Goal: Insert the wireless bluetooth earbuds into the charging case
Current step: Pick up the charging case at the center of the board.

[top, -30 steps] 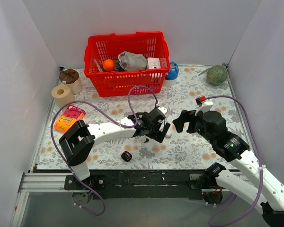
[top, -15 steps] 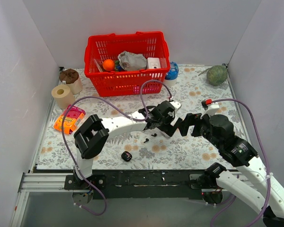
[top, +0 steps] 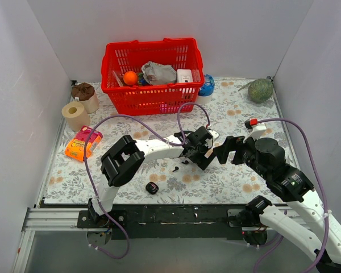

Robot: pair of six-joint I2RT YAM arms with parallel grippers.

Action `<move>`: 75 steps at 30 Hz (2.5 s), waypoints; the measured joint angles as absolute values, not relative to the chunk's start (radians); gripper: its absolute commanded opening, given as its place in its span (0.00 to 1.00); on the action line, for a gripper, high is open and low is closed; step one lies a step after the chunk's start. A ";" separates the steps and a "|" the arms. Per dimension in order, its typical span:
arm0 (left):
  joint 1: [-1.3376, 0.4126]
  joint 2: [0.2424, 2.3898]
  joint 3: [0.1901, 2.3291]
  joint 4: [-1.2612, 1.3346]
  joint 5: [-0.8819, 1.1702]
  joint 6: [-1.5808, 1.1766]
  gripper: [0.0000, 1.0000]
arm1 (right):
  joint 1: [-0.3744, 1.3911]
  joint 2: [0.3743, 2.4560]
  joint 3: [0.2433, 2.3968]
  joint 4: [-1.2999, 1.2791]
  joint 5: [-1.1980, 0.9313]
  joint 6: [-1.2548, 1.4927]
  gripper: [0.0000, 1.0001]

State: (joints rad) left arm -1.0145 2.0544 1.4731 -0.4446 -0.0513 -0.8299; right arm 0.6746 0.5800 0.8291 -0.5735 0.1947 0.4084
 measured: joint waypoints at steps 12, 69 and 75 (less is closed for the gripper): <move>-1.015 2.057 1.474 -0.445 -0.051 -0.827 0.93 | 0.675 0.563 0.825 -0.577 0.195 0.409 0.98; -1.036 2.087 1.488 -0.429 -0.146 -0.860 0.72 | 0.675 0.530 0.769 -0.583 0.201 0.421 0.98; -1.038 2.087 1.488 -0.428 -0.142 -0.856 0.39 | 0.675 0.530 0.768 -0.583 0.203 0.422 0.98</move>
